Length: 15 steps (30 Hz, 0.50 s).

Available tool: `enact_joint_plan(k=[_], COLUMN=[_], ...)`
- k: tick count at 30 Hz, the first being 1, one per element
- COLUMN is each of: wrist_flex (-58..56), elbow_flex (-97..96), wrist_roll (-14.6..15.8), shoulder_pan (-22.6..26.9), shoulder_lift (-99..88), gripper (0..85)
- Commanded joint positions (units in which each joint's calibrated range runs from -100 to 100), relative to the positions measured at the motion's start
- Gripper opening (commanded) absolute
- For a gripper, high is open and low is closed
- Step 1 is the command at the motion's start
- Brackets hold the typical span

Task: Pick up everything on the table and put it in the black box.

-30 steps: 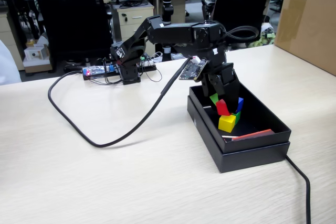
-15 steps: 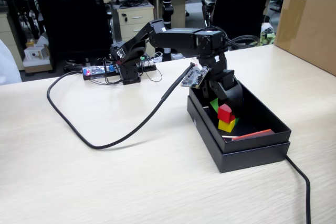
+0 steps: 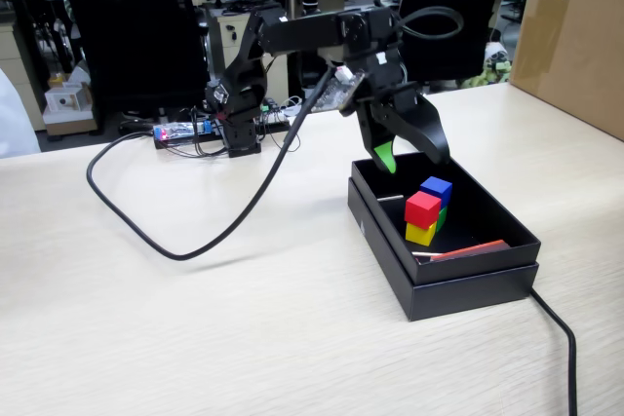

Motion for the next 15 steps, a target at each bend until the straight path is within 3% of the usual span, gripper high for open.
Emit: enact_joint_plan(k=[1, 10, 15], wrist_flex=[0.1, 12.1, 28.1], elbow_flex=[-4.1, -46.2, -77.6], wrist_roll=[-0.5, -1.1, -1.1], shoulder_pan=[-2.0, -9.6, -11.5], shoulder_lift=[-16.8, -60.0, -84.6], gripper=[48.0, 48.3, 48.3])
